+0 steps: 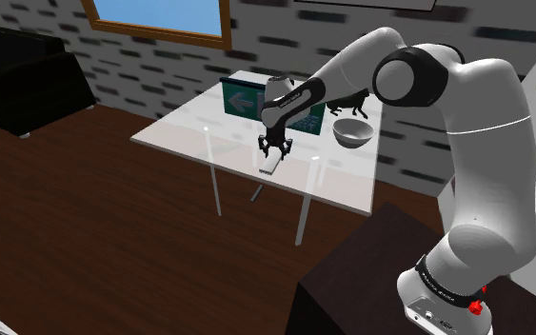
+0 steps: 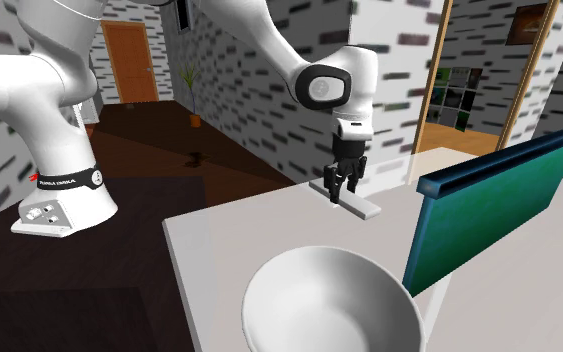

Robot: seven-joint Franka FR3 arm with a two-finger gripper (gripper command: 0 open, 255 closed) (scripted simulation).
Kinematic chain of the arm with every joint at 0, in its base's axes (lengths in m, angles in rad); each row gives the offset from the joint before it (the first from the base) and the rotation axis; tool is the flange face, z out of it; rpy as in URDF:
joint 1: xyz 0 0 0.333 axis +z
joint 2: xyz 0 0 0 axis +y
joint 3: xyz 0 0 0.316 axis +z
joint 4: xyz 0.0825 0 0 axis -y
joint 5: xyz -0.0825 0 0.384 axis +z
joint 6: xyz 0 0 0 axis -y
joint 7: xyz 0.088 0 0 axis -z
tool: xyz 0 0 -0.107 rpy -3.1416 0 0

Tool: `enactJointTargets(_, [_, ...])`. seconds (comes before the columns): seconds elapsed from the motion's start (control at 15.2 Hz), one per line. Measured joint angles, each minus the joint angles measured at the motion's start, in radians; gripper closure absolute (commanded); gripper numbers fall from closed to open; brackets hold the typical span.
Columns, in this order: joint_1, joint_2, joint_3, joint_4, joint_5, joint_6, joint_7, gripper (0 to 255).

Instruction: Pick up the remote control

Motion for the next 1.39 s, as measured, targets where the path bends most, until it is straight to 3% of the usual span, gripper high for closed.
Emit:
enactJointTargets(0.46, [-0.003,-0.012,0.001,-0.004,0.002,-0.009,-0.003,255])
enactJointTargets(1.39, [-0.009,-0.12,0.011,0.015,0.016,-0.137,-0.014,255])
